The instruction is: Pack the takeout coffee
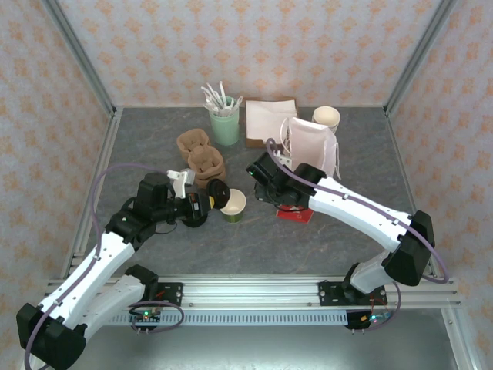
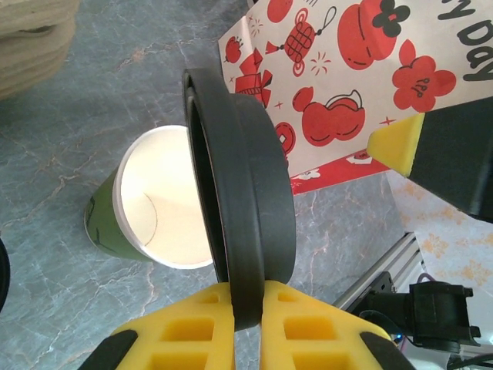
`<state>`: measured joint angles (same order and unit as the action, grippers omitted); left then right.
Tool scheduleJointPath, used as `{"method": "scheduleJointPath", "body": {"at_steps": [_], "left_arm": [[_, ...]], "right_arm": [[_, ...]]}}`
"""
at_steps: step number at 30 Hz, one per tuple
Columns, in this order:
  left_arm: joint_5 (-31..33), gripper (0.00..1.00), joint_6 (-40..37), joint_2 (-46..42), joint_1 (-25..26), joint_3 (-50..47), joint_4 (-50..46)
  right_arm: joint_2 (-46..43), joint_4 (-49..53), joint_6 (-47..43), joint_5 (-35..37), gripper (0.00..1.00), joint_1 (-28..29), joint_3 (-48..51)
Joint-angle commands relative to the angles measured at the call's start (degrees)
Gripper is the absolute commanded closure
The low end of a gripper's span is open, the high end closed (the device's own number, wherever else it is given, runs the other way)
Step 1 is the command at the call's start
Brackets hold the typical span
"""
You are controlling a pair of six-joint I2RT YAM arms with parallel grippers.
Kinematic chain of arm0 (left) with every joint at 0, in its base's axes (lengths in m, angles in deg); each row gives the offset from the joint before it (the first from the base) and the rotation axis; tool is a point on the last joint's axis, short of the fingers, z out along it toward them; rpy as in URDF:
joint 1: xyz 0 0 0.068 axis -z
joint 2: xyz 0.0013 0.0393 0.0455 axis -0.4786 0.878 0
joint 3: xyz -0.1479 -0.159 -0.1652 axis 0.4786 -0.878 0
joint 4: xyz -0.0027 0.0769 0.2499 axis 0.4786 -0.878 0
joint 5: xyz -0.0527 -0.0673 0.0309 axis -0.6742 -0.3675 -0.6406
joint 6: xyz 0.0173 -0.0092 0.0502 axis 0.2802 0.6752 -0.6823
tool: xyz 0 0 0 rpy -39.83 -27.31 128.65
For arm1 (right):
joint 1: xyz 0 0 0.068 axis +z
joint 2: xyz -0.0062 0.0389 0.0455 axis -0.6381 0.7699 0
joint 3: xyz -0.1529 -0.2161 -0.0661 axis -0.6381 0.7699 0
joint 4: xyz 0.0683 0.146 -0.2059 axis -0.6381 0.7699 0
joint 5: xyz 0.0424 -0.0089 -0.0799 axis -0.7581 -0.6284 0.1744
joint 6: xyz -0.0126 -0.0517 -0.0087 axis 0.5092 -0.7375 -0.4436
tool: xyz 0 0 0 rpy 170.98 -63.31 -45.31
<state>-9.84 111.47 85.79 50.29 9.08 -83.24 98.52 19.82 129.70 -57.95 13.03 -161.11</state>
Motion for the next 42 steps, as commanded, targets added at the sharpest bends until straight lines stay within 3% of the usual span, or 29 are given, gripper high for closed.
{"method": "scheduleJointPath", "body": {"at_steps": [1,16,33,42], "left_arm": [[-1.35,0.88,0.70,0.23,-0.56,-0.86,2.72],[-1.76,0.88,0.88,1.56,-0.51,-1.83,4.58],[-1.36,0.88,0.81,1.29,-0.67,-3.40,6.20],[-2.25,0.88,1.39,1.30,-0.95,-4.47,7.96]], "right_arm": [[-2.13,7.22,-0.48,6.32,0.73,-0.73,0.49],[-5.38,12.29,-4.06,10.92,0.73,-3.17,1.56],[2.87,-4.37,-3.98,-3.39,0.72,-1.68,1.93],[5.68,-7.77,-1.06,-1.05,0.73,-0.13,3.88]]}}
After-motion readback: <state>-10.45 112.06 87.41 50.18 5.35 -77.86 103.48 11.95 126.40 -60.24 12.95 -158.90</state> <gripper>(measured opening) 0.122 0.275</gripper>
